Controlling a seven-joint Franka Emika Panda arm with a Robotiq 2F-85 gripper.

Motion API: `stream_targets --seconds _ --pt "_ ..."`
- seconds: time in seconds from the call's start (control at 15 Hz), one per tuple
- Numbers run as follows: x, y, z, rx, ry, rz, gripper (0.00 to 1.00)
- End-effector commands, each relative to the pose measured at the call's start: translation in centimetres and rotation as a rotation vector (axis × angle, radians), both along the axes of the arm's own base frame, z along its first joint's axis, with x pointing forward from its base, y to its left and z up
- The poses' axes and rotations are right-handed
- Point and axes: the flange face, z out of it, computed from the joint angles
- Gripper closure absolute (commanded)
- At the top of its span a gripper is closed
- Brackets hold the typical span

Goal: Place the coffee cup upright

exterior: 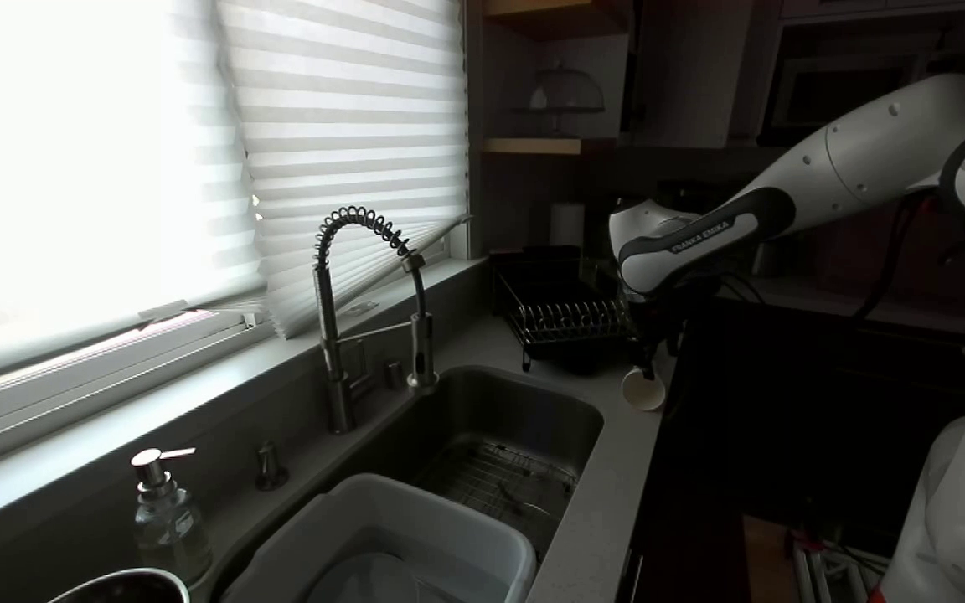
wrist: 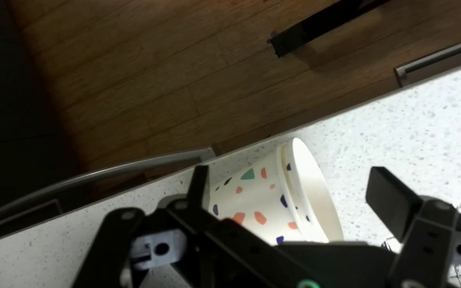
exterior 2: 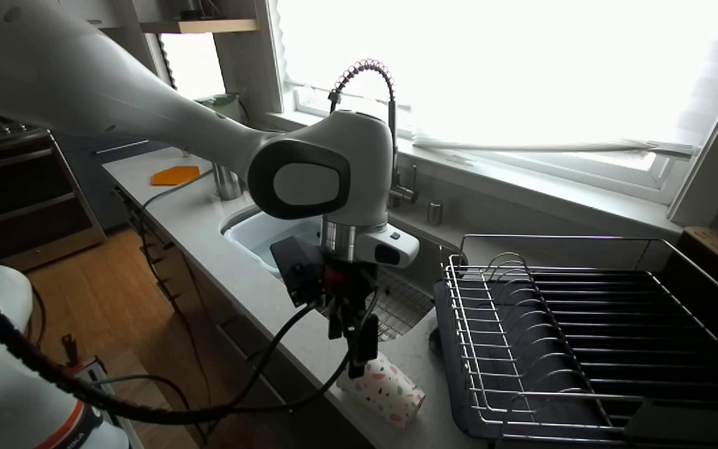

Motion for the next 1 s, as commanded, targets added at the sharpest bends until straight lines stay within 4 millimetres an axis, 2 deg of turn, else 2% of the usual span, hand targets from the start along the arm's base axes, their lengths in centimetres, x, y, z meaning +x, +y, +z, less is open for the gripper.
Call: stream_targets --seconds 0.0,0.27,0.53,0.73,0.8,0.87,0.93 --pt "0.2 0.9 -0.8 -0.049 0.025 0.09 0.0" --pt "0.4 1.3 -1.8 -0.087 0.022 0.13 0.0" --pt "-0.1 1.1 -3.0 -0.124 0.031 0.149 0.0" --pt "-0.1 0.9 -3.2 -0.161 0.021 0.166 0.0" --pt "0.0 0.7 -3.1 -0.172 0.016 0.17 0.09" --pt "0.0 0.5 -3.1 -0.182 0.015 0.175 0.26" --pt "0.0 0.4 -3.0 -0.189 0.014 0.177 0.35"
